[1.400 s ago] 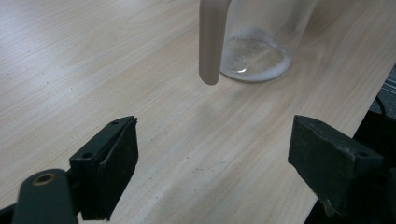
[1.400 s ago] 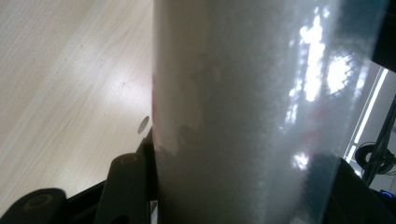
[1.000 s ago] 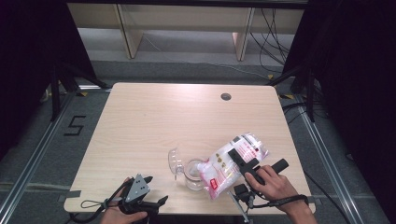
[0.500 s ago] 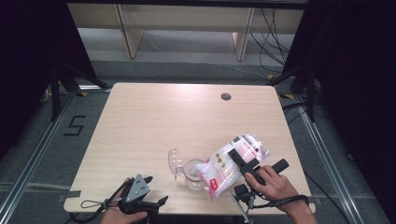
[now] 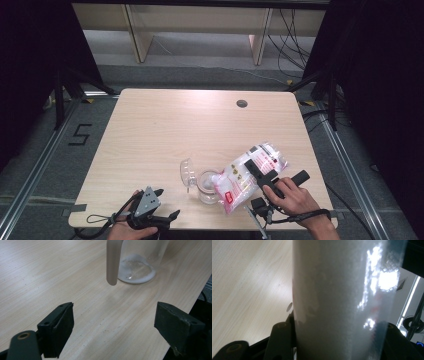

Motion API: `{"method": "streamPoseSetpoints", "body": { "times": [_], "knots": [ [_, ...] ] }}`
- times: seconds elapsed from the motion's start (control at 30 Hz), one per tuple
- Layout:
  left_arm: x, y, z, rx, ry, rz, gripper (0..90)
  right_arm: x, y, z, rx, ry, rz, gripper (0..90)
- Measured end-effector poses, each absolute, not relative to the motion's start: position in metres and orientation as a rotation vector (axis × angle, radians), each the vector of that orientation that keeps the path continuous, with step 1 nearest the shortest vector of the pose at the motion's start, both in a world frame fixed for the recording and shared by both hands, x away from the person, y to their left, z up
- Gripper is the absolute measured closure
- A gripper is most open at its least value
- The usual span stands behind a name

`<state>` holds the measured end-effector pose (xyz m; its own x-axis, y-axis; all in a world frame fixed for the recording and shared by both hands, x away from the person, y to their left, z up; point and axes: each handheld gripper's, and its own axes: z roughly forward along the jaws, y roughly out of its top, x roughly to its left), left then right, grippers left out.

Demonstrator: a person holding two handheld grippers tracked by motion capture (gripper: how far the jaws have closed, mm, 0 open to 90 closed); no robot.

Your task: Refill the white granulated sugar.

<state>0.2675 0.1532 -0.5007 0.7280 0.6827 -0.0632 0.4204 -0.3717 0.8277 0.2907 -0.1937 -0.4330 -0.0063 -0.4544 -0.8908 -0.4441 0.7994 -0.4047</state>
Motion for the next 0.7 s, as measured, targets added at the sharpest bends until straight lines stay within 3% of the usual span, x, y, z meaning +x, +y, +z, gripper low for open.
{"method": "streamPoseSetpoints", "body": {
  "times": [0.7],
  "knots": [
    [0.2684,0.1548,-0.4997,2.035,0.823,0.378,15.8,0.2896,-0.1935,-0.435,-0.715,1.623,0.01,53.4]
  ]
}}
